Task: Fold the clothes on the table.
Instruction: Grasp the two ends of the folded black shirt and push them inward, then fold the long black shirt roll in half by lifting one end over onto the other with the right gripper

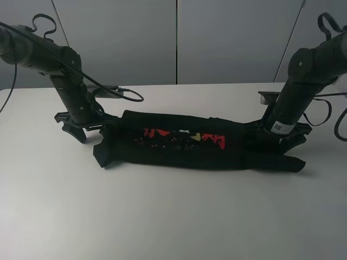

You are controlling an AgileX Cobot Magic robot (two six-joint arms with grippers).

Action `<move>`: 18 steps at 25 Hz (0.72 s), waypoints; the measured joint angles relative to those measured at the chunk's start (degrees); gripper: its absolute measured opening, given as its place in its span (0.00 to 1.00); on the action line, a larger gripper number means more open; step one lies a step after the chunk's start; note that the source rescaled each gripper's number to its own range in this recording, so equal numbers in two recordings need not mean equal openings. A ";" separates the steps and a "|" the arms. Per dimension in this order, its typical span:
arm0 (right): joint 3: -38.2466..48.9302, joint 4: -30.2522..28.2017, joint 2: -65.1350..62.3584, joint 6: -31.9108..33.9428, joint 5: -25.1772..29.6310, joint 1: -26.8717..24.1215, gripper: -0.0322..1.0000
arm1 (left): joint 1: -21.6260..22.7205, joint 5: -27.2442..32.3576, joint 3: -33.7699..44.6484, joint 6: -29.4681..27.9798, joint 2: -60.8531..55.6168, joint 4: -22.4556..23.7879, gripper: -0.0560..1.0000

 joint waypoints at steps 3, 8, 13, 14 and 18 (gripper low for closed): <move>0.00 -0.10 0.00 -0.13 -0.65 1.74 1.00 | 0.00 0.00 0.00 0.14 0.00 -0.02 0.99; -0.15 -0.23 0.50 0.12 -0.77 1.99 1.00 | 0.00 -0.12 0.00 0.28 0.00 -0.12 0.99; -0.59 -1.73 1.41 0.40 -0.54 1.99 0.72 | 0.00 -0.22 0.00 0.99 0.00 -0.12 0.99; -0.59 -1.85 1.51 0.40 -0.70 1.99 0.64 | 0.00 -0.22 0.00 1.14 0.00 -0.12 0.99; -0.72 -0.72 1.74 0.40 -1.06 1.99 0.30 | 0.00 -0.22 0.00 1.36 0.00 -0.12 0.99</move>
